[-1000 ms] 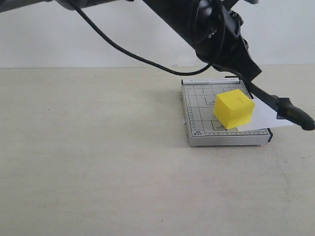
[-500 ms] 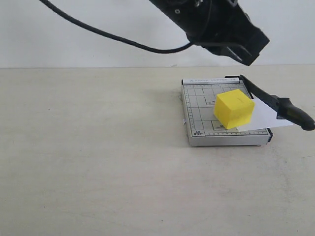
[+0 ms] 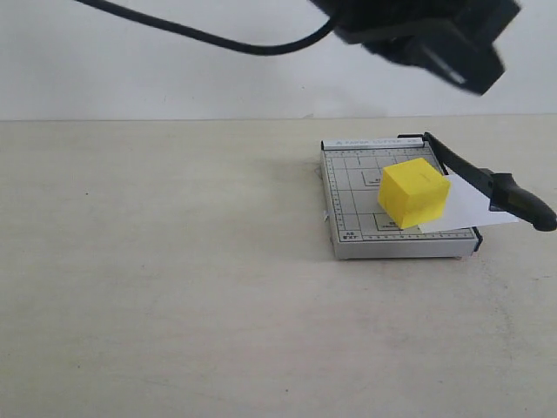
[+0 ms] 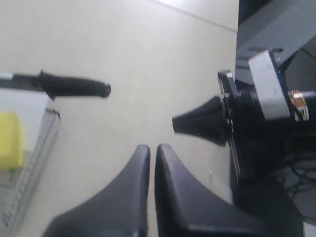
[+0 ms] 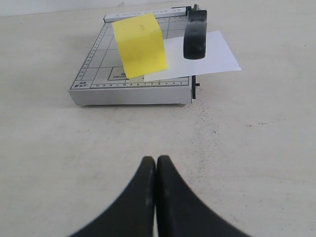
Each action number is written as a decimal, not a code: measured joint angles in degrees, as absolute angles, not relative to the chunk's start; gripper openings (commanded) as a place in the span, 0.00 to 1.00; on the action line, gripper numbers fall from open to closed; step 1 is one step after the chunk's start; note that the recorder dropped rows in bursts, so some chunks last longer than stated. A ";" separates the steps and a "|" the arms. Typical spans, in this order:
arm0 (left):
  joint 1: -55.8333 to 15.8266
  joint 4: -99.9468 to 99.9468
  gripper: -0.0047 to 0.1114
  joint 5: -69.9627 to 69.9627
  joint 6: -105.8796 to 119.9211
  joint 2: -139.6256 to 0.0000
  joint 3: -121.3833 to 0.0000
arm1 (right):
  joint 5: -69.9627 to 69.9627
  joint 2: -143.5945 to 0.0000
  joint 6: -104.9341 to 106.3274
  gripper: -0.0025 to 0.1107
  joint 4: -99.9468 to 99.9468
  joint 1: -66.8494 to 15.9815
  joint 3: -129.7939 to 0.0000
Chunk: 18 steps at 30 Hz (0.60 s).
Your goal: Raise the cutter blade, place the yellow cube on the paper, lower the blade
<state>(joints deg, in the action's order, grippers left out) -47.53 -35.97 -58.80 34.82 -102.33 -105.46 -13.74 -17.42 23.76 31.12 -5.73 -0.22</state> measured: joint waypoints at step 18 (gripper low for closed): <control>-61.11 -17.97 0.08 -7.09 42.64 -81.34 -77.17 | -13.74 -17.42 23.76 0.02 31.12 -5.73 -0.22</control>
